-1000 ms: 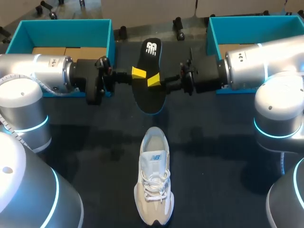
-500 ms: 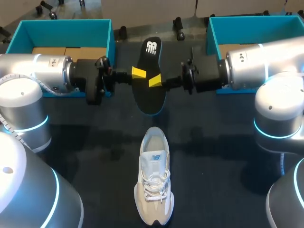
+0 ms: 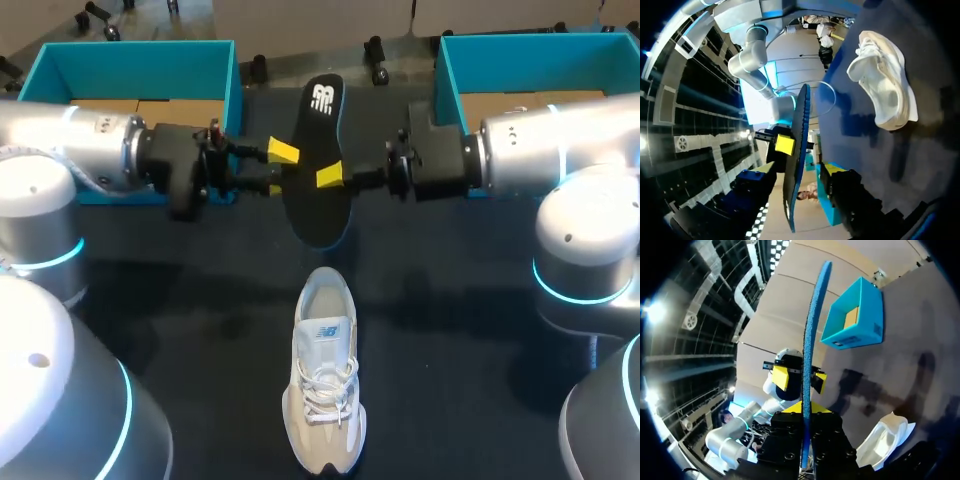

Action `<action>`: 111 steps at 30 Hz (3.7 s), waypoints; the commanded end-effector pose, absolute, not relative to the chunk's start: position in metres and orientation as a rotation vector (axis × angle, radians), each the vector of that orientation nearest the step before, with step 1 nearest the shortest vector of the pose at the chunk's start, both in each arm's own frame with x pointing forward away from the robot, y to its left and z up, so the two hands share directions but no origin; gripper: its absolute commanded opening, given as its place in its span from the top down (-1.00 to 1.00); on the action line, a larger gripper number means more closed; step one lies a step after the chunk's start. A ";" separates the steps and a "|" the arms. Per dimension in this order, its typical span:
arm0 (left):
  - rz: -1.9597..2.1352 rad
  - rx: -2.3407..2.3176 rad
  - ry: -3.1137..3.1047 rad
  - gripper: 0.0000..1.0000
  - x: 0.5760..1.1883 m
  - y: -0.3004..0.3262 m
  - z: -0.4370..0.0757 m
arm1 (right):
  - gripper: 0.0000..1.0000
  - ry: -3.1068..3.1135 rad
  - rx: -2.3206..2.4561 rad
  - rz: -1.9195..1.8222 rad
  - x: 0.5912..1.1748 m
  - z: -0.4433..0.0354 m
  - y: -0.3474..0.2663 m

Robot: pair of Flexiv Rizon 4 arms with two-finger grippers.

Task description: Take the shoe out of the shoebox, open the shoe tongue, remove and reinsert the insole, then place the shoe into the shoebox

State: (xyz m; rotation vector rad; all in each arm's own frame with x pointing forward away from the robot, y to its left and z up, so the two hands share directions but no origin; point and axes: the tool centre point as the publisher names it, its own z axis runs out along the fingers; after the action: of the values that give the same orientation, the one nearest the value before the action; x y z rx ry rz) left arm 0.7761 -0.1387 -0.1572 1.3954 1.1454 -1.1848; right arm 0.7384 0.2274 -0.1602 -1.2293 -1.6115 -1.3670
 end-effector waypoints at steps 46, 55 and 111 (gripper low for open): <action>-0.838 1.429 2.206 -1.00 0.758 -0.082 -0.233 | 1.00 -1.938 -0.944 -1.645 0.727 -0.184 0.206; -0.780 1.262 2.380 -1.00 0.760 -0.081 -0.244 | 1.00 -1.997 -0.956 -1.708 0.725 -0.198 0.207; -0.593 0.522 3.003 -1.00 0.720 -0.081 -0.332 | 1.00 -2.041 -0.653 -1.927 0.734 -0.248 0.208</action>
State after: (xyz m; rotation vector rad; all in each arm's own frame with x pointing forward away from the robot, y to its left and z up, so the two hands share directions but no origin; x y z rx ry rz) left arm 0.7202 -0.0799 -0.3320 0.5209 3.0021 -0.5961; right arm 0.7337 0.2066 -0.2488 -0.6515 -2.0373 -1.9305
